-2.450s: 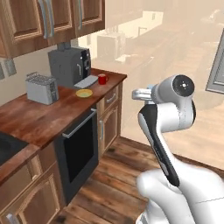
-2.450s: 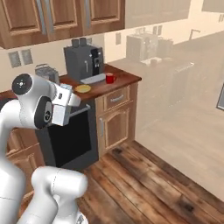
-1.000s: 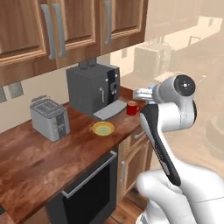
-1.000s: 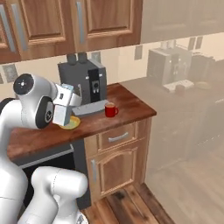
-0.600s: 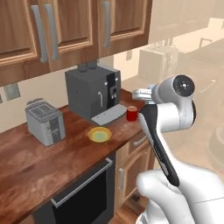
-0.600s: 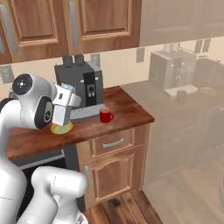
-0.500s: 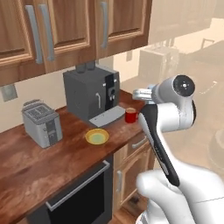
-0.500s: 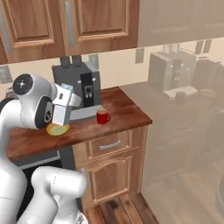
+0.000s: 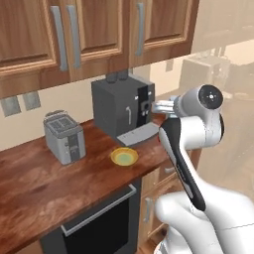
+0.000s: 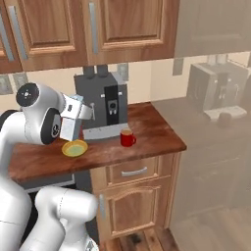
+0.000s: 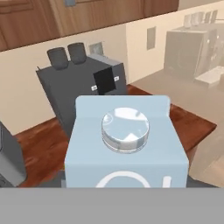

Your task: Take a sugar cube from the saucer and place it inside the coffee. Then, grab milk from the fridge and place it next to the coffee on the counter to sweeten the coffee.

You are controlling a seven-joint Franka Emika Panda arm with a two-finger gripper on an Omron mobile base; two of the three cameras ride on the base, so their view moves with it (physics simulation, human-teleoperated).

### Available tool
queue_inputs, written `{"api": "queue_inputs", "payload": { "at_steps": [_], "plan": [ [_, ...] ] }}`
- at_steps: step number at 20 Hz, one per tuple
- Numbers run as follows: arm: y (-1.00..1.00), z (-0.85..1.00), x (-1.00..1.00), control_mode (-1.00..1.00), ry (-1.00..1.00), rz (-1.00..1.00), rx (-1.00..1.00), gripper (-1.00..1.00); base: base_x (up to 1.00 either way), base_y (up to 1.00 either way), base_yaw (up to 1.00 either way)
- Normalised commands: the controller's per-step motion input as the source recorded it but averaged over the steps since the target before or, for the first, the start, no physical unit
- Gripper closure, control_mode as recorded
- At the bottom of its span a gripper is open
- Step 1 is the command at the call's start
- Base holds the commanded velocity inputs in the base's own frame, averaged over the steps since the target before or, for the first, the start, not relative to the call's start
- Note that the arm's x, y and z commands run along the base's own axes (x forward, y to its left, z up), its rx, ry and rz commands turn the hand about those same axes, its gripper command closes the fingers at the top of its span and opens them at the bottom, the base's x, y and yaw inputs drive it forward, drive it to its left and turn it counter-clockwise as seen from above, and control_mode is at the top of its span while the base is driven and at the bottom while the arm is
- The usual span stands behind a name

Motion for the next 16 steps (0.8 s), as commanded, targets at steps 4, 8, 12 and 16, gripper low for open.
{"api": "queue_inputs", "payload": {
  "at_steps": [4, 8, 12, 16],
  "plan": [
    [0.0, 0.0, 0.0, 1.0, 0.0, 0.0, 0.0, 1.0, 0.4, 0.0, 0.3],
    [0.0, 0.0, 0.0, 1.0, 0.0, 0.0, 0.0, 1.0, 0.38, 0.0, 0.28],
    [0.0, -0.02, 0.19, -1.0, 0.0, 0.15, -0.01, 1.0, 0.0, 0.0, 0.0],
    [0.06, 0.0, 0.0, -1.0, 0.0, 0.01, -0.01, 1.0, 0.0, 0.0, 0.0]
  ]
}}
